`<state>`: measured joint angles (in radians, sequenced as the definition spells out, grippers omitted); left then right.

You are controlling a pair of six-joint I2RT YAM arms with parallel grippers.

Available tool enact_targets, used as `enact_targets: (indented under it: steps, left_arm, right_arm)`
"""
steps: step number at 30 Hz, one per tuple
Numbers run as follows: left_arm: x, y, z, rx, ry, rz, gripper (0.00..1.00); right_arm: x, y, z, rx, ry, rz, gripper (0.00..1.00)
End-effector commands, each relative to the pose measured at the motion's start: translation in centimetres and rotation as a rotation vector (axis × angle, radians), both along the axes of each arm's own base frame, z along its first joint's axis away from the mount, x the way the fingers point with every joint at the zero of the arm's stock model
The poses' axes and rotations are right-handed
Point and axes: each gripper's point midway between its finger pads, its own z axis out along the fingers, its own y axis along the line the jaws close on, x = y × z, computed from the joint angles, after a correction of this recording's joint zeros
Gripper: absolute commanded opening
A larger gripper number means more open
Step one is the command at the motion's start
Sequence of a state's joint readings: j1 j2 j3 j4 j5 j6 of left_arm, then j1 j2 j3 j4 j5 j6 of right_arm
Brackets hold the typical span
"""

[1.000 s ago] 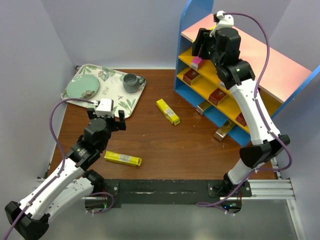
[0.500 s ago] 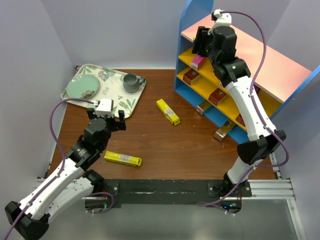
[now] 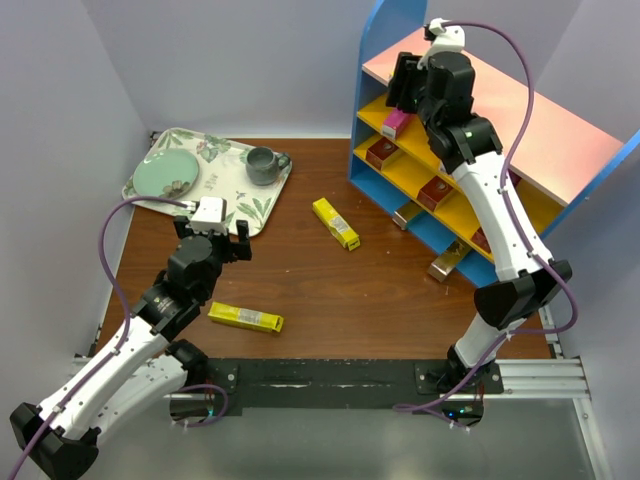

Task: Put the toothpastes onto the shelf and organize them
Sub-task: Place the toothpaste on the shelf.

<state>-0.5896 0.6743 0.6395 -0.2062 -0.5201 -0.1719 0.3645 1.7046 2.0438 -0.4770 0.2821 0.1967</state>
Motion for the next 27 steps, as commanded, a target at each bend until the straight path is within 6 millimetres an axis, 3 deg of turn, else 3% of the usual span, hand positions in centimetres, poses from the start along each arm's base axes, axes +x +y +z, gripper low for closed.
enact_targets:
  steps: [1, 10, 17, 19, 20, 25, 27]
  left_arm:
    - [0.2, 0.0, 0.5, -0.005, -0.024, 0.0, 0.97]
    - [0.3, 0.0, 0.5, -0.006, -0.024, -0.003, 0.97]
    - [0.3, 0.0, 0.5, -0.007, -0.023, -0.003, 0.96]
    - [0.3, 0.0, 0.5, -0.007, -0.023, -0.003, 0.96]
    - [0.3, 0.0, 0.5, -0.007, -0.023, -0.002, 0.96]
    - [0.3, 0.2, 0.5, -0.01, -0.023, 0.004, 0.97]
    - [0.3, 0.4, 0.4, -0.009, -0.023, 0.013, 0.97]
  right_arm:
    - [0.5, -1.7, 0.8, -0.019, -0.022, -0.058, 0.6]
    - [-0.1, -1.2, 1.0, -0.015, -0.02, -0.009, 0.63]
    - [-3.6, 0.1, 3.3, 0.014, -0.065, 0.127, 0.75]
    - [-4.3, 0.9, 2.5, 0.009, -0.05, 0.185, 0.79]
    - [-5.4, 1.0, 3.1, 0.011, -0.066, 0.206, 0.79]
    - [-8.4, 3.0, 0.7, -0.025, -0.037, 0.315, 0.83]
    - [-10.3, 4.9, -0.7, -0.07, -0.033, 0.375, 0.85]
